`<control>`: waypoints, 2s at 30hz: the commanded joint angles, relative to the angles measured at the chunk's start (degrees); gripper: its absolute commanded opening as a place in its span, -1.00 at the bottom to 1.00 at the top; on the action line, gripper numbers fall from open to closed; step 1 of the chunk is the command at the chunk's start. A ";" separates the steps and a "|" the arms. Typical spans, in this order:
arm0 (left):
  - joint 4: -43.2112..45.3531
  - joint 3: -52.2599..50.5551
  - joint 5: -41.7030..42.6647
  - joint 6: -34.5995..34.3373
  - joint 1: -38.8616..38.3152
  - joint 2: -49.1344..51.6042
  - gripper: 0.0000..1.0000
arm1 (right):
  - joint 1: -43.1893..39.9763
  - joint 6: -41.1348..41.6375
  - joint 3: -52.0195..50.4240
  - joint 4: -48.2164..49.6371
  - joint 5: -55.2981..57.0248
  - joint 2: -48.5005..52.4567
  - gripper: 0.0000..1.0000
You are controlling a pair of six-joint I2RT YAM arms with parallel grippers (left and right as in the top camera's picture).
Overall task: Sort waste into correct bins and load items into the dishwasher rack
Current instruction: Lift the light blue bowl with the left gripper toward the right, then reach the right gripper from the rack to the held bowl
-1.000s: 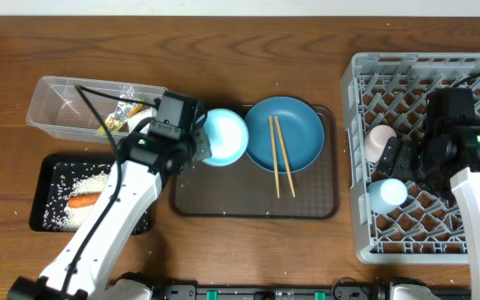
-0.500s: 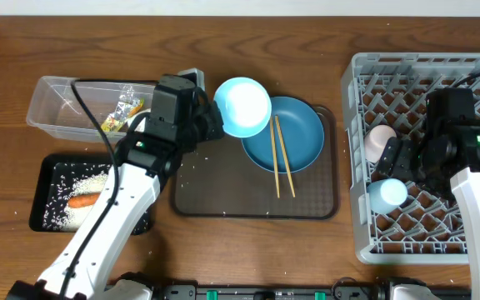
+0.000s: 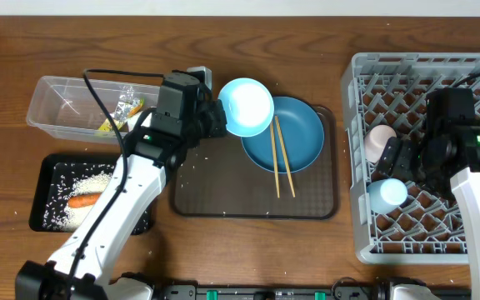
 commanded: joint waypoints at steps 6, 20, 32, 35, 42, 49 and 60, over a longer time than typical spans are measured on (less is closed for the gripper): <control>1.86 0.79 4.13 5.20 0.26 4.13 -0.88 | -0.11 0.09 0.94 -0.02 0.57 -0.11 0.98; 3.41 0.68 11.26 9.79 0.20 4.13 -0.87 | -0.11 0.09 0.94 -0.02 0.57 -0.11 0.99; 3.23 0.09 11.21 13.22 0.20 4.13 -0.88 | -0.11 0.09 0.94 -0.02 0.57 -0.11 0.99; 3.21 0.09 11.21 13.22 0.20 4.13 -0.88 | -0.11 0.09 0.94 -0.02 0.57 -0.11 0.99; 3.26 -0.09 11.21 13.22 0.20 4.13 -0.88 | -0.11 0.09 0.94 -0.02 0.57 -0.11 0.98; 3.23 -0.09 11.21 13.22 0.20 4.13 -0.88 | -0.11 0.09 0.94 2.40 0.57 -0.11 0.99; 3.23 -0.09 11.21 13.22 0.20 4.13 -0.88 | -0.11 -1.01 0.94 3.89 -8.35 -0.11 0.99</control>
